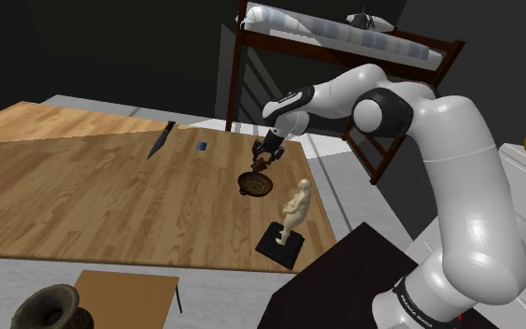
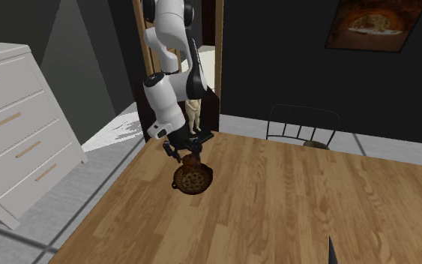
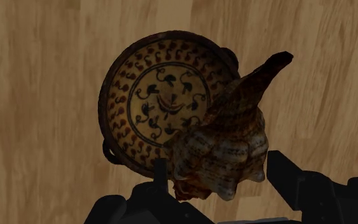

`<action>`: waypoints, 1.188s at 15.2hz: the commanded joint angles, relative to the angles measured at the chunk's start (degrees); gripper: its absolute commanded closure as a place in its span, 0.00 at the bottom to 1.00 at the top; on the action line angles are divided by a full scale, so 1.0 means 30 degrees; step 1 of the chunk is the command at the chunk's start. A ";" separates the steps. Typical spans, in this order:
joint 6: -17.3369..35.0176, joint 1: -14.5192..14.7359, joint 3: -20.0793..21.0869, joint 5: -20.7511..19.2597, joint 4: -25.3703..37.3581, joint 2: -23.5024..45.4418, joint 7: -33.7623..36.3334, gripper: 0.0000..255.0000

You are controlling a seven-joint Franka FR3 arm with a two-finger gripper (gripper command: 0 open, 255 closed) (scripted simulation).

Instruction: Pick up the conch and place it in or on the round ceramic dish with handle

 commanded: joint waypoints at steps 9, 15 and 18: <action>0.1219 -0.0319 0.0506 0.0504 0.0772 0.1996 -0.0580 1.00; 0.1443 -0.0389 0.0610 0.0591 0.0999 0.2445 -0.0685 1.00; 0.1443 -0.0390 0.0610 0.0591 0.0999 0.2445 -0.0685 1.00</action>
